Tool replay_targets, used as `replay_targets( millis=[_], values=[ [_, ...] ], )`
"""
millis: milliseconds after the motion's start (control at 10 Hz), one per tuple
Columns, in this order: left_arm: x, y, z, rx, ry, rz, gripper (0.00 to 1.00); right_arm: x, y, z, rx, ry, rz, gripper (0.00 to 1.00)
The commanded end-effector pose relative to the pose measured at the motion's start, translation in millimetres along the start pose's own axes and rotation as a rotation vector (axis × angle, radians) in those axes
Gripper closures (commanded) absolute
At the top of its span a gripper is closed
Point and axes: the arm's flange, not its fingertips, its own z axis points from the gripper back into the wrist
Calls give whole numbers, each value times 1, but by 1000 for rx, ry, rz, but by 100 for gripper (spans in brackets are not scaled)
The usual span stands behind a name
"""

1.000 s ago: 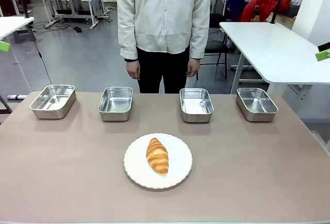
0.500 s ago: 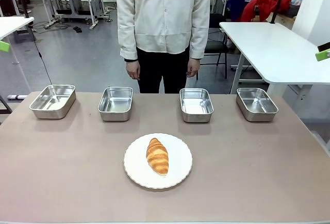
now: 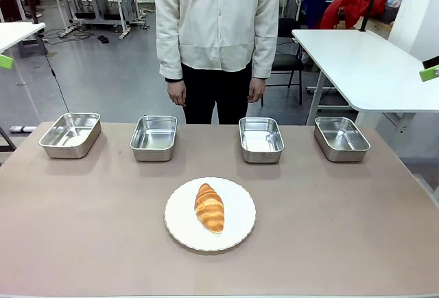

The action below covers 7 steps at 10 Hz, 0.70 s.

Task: Place the bread in the container.
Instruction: Place the Butter Roll into the Airtight Container indicated by the human.

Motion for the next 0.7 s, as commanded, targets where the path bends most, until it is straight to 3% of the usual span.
replay_targets(
  millis=[0,600],
  values=[
    [1,0,1,-2,-6,-5,0,2,0,0,0,-14,6,0],
    [1,0,1,-2,-6,-5,0,2,0,0,0,-14,6,0]
  ],
)
